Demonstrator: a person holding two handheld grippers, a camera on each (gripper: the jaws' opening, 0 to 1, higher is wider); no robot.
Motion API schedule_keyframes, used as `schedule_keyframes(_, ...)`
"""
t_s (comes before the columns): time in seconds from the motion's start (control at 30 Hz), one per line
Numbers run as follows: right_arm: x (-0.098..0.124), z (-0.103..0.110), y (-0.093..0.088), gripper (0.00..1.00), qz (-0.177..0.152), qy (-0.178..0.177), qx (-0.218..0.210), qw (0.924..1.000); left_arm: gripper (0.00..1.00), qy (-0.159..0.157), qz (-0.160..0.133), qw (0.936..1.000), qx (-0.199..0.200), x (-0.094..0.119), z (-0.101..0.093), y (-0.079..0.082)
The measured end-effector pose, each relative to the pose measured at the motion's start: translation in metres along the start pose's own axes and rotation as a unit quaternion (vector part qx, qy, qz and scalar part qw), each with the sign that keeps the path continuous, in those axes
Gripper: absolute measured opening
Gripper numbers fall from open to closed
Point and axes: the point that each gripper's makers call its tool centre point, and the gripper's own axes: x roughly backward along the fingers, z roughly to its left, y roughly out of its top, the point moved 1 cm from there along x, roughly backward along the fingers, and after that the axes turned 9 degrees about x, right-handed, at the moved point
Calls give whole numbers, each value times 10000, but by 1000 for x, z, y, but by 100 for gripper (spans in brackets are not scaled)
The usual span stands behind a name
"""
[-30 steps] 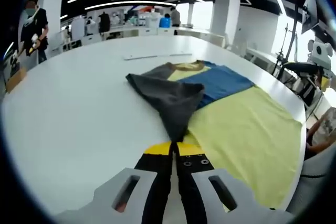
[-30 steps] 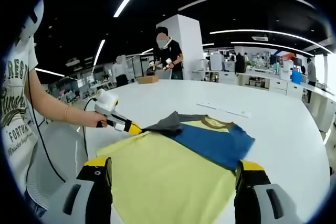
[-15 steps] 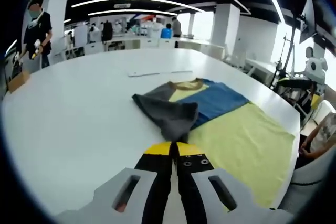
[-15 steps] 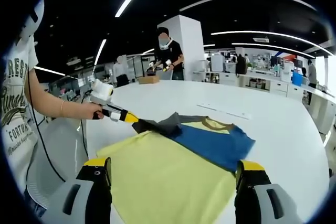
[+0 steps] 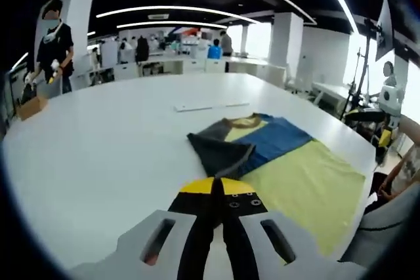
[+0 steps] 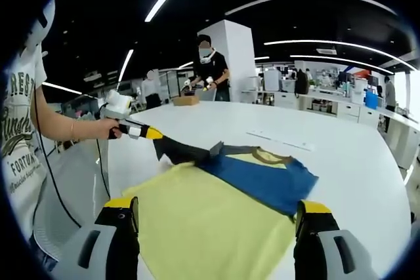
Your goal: Fold the garment on the visible template until the final outline fits inside the template.
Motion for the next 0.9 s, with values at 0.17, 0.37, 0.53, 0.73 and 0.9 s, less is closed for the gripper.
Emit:
schedule_keyframes(0.17, 0, 0, 0, 99, 2, 2, -5, 10000, 0, 288, -110, 9995, -34, 13, 15, 8)
schedule_keyframes(0.37, 0, 1, -1, 99, 15, 8, 8, 10000, 0, 317, 42, 9994, -128, 17, 16, 0)
schedule_keyframes(0.53, -1, 1, -1, 99, 22, 11, 8, 10000, 0, 265, 375, 9987, -237, 12, 9, -22)
schedule_keyframes(0.73, 0, 0, -2, 99, 46, 5, 22, 10000, 0, 75, 655, 9978, -25, 8, -8, -51)
schedule_keyframes(0.9, 0, -1, -1, 99, 48, -4, 27, 10000, 0, -71, 961, 9951, 203, 5, -23, -75)
